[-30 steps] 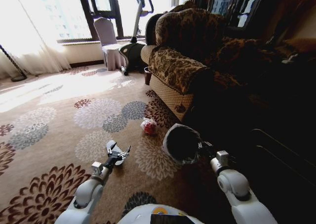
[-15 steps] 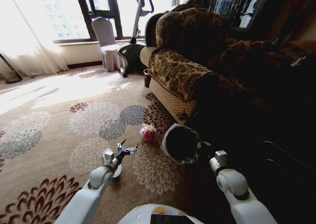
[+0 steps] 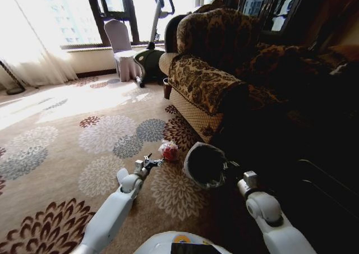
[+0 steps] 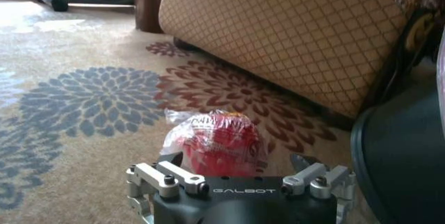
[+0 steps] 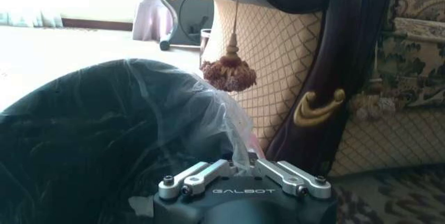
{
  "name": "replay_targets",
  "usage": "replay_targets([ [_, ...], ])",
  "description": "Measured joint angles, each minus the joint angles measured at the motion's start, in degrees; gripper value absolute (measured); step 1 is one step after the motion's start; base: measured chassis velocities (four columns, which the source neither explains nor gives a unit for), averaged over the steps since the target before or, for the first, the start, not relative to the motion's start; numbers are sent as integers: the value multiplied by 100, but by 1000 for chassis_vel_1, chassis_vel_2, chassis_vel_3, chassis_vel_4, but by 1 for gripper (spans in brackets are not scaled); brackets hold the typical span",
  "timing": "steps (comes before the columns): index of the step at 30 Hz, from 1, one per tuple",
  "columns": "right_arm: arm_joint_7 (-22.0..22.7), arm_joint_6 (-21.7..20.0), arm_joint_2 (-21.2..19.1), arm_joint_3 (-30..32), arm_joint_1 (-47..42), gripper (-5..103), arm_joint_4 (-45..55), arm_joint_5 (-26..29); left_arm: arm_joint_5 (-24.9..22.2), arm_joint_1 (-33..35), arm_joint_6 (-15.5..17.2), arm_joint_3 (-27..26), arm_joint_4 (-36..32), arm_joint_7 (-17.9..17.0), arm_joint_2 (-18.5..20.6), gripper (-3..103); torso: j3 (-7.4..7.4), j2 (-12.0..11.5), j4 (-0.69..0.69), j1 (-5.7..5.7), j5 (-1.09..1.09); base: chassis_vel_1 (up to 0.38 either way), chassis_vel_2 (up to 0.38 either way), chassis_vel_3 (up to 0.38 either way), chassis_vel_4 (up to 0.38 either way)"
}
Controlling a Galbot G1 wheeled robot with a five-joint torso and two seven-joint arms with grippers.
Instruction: Pick up the trash from the ground and place it into the trash bin.
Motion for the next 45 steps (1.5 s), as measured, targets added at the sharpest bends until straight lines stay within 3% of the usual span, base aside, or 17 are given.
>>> replay_targets([
  [6, 0, 12, 112, 125, -97, 1, 71, -21, -9, -713, 55, 540, 1000, -46, -228, 100, 0, 0, 0, 0, -2, 0, 0, 0, 0],
  [18, 1, 120, 161, 287, -250, 1, 135, -32, 107, -1910, -189, 915, 2769, -18, -661, 100, 0, 0, 0, 0, 0, 0, 0, 0, 0],
  [45, 1, 73, 141, 222, -153, 1, 82, -75, 175, -1670, -57, 960, 2397, 36, -500, 100, -1, 2, -1, -1, -1, -28, 23, 22, -23],
])
